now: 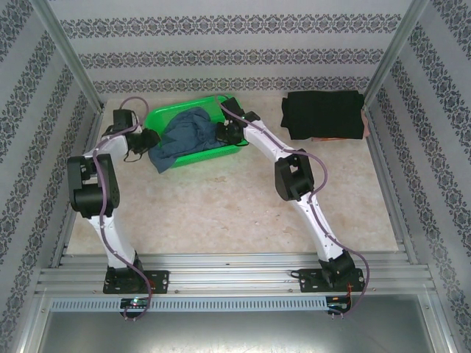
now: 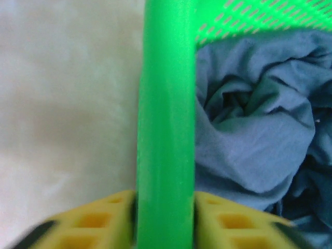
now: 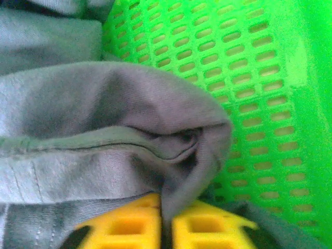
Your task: Fold and stack the t-shirts
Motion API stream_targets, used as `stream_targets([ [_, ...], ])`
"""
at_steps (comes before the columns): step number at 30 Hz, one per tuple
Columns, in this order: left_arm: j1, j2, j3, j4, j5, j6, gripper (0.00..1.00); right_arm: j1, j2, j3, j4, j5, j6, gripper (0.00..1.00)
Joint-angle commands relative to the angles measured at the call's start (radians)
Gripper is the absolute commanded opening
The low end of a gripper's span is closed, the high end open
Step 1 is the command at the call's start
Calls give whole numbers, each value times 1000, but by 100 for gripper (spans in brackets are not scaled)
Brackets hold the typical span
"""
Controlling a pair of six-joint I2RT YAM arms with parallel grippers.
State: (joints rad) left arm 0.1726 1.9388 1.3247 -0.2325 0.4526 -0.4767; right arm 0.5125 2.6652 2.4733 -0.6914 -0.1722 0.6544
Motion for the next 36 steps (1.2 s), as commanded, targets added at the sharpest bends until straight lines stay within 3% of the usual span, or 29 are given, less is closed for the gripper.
stream_targets([
  [1, 18, -91, -67, 84, 49, -122, 72, -10, -128, -28, 31, 2, -20, 0],
  [3, 27, -141, -85, 91, 37, -163, 81, -5, -206, -65, 114, -10, -42, 0],
  [8, 54, -219, -21, 2, -34, -194, 92, -2, -396, -76, 187, -51, -96, 0],
  [12, 57, -169, 85, -78, -84, -176, 92, -4, -551, -92, 220, -84, -116, 0],
  [19, 36, 2, 155, -99, -16, -149, 89, -38, -815, -66, 234, -110, -97, 0],
  [23, 26, 10, 141, -156, -2, -97, 88, -114, -909, 51, 72, -146, -73, 0],
  [26, 18, 33, 160, -194, 20, -72, 85, -178, -989, 41, -60, -190, -60, 0],
  [28, 6, 42, 165, -204, 36, -66, 78, -191, -1054, -36, -117, -197, -81, 0],
  [30, 1, 60, 183, -240, 46, -70, 55, -193, -1128, -174, -119, -188, -84, 0],
  [32, 5, 60, 177, -250, 58, -90, 26, -200, -1197, -337, -89, -182, -65, 0],
  [34, 16, 52, 159, -238, 75, -129, 6, -203, -1243, -452, -78, -173, -53, 0],
  [36, 42, 27, 120, -199, 82, -203, 0, -198, -1277, -548, -50, -176, -47, 0],
])
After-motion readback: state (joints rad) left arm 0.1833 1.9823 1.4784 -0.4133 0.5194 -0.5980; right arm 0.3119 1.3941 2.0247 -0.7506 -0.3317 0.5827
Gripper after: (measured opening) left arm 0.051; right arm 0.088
